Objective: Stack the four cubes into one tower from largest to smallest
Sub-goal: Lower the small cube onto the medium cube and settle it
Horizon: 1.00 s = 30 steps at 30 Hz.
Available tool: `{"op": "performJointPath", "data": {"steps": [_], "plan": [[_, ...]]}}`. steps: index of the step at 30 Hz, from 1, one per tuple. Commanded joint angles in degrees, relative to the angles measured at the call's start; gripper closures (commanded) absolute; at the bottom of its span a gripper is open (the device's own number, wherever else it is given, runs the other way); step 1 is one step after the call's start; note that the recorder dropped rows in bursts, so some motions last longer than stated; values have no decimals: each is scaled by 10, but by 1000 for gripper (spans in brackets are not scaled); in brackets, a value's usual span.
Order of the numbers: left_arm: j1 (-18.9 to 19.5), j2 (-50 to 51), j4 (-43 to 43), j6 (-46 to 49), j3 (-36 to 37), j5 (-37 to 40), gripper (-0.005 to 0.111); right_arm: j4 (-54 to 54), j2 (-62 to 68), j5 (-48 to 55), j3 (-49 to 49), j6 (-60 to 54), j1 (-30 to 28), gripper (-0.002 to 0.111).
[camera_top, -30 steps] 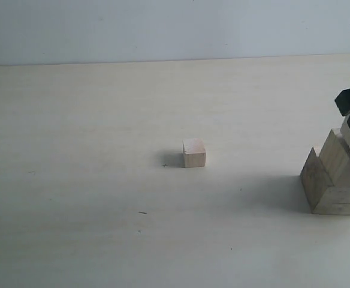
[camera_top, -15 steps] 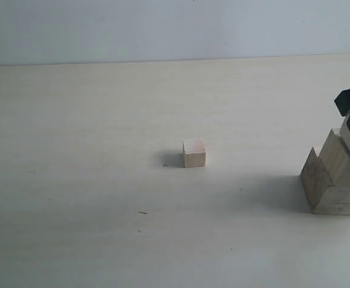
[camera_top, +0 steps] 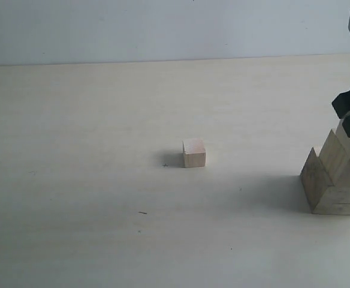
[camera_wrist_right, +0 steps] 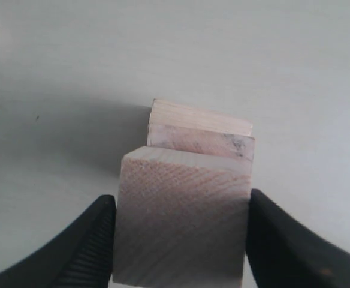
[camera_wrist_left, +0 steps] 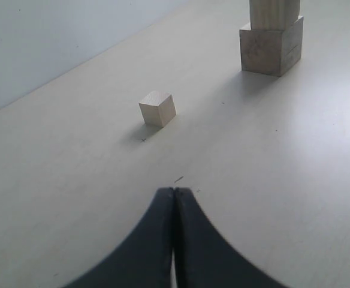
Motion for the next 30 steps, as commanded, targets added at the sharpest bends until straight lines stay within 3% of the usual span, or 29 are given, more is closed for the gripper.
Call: {"op": "performJointPath", "data": {"steps": [1, 17, 23, 30], "plan": [[1, -4, -1, -2, 0, -4, 107, 0, 3, -9, 4, -4, -6, 89], [1, -4, -1, -2, 0, -4, 107, 0, 3, -12, 5, 4, -12, 88], [1, -4, -1, -2, 0, -4, 107, 4, 3, -12, 5, 4, -12, 65], [1, -4, -1, -2, 0, -4, 107, 4, 3, -11, 8, 5, -12, 51]]}}
